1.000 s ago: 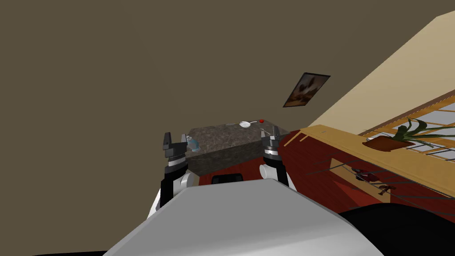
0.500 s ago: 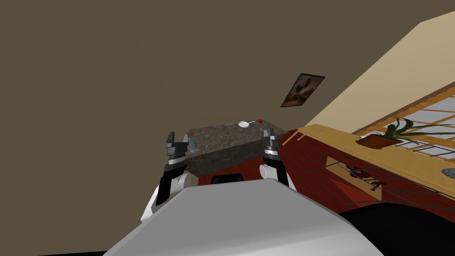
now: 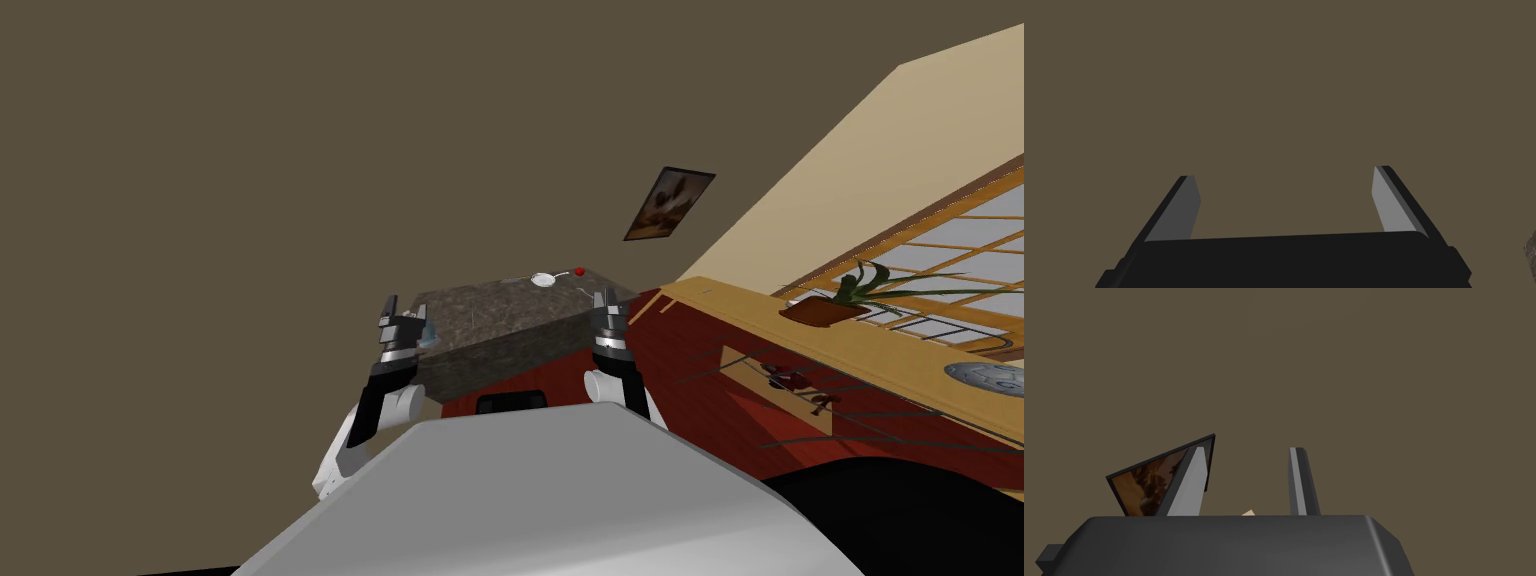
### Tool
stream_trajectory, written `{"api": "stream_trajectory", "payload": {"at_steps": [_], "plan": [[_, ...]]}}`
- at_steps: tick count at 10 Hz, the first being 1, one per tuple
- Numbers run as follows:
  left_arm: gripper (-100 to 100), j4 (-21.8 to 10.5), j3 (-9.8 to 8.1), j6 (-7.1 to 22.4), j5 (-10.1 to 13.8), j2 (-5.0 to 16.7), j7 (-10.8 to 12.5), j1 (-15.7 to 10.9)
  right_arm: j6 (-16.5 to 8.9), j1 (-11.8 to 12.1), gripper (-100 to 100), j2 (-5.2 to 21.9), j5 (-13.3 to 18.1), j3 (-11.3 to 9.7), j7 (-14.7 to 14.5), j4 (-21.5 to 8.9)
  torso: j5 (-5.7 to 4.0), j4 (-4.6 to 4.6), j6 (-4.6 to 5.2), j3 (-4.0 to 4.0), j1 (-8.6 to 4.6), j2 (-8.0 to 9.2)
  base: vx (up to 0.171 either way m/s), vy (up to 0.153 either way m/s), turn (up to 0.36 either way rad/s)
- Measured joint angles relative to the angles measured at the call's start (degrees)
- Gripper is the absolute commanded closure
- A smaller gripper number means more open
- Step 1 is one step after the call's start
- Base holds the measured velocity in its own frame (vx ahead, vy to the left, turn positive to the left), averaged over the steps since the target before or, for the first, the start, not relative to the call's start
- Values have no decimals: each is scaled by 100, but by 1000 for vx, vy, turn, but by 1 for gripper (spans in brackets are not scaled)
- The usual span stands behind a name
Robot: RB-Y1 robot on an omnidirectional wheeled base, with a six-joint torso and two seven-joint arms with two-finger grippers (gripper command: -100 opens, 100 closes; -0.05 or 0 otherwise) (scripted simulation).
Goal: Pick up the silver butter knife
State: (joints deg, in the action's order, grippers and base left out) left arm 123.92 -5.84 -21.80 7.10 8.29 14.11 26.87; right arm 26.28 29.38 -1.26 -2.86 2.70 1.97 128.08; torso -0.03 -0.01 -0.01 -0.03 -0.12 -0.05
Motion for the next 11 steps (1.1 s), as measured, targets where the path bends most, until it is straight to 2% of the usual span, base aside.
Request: {"api": "stream_trajectory", "payload": {"at_steps": [11], "plan": [[-100,-434,-545,1435,88,99,1579,-477,0,0,0,0,0,0,0,0,0,0,1,0,0,1,12,-31,-59]]}}
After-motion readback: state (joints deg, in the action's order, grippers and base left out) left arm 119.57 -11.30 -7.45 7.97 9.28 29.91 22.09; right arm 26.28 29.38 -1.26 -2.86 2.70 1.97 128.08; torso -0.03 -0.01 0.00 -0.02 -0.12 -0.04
